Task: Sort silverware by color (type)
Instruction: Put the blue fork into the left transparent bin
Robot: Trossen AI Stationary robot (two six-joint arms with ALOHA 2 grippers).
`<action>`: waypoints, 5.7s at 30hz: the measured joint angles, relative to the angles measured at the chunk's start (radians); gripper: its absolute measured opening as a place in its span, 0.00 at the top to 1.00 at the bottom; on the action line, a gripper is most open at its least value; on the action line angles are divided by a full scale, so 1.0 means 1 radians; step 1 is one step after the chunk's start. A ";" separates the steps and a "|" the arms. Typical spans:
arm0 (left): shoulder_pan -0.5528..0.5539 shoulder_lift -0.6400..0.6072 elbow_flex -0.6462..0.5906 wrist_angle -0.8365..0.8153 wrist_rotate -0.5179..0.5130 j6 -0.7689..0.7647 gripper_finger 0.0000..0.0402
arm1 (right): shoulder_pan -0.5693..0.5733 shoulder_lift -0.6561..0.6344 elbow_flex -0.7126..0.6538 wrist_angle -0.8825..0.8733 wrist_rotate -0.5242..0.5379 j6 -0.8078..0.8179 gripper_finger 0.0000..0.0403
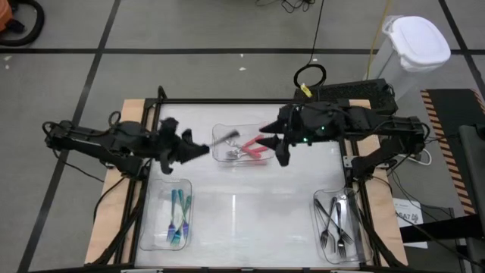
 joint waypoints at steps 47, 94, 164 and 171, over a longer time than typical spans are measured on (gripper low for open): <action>0.021 0.120 0.000 0.413 -0.546 0.257 1.00 | -0.141 0.305 -0.037 1.107 -0.029 0.051 0.91; 0.006 0.112 0.000 0.363 -0.509 0.171 0.76 | -0.155 0.305 -0.036 1.141 -0.115 0.062 0.99; -0.037 -0.118 0.000 -0.204 -0.268 -0.110 0.90 | 0.001 0.418 -0.036 0.805 -0.192 0.465 1.00; -0.037 -0.118 0.000 -0.209 -0.263 -0.107 0.98 | 0.001 0.418 -0.036 0.802 -0.192 0.465 0.98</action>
